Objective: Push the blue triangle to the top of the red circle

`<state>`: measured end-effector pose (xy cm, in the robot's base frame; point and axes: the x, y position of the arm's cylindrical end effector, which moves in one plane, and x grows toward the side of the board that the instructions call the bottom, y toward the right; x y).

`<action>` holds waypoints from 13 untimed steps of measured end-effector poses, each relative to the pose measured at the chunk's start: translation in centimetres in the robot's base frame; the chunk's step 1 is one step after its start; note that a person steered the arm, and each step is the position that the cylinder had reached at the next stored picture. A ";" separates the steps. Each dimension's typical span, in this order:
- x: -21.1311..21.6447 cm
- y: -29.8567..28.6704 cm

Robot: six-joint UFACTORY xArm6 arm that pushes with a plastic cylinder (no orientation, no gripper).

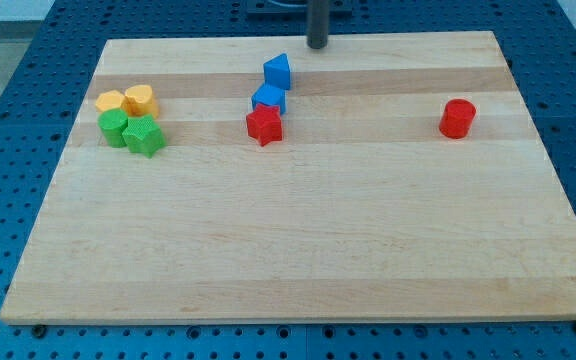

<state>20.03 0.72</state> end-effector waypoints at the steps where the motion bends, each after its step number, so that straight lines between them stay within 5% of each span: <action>1: -0.4 -3.6; 4: 6.1 -6.1; 6: 12.0 -2.2; 10: 12.1 15.4; 13: 10.1 16.3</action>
<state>30.16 16.97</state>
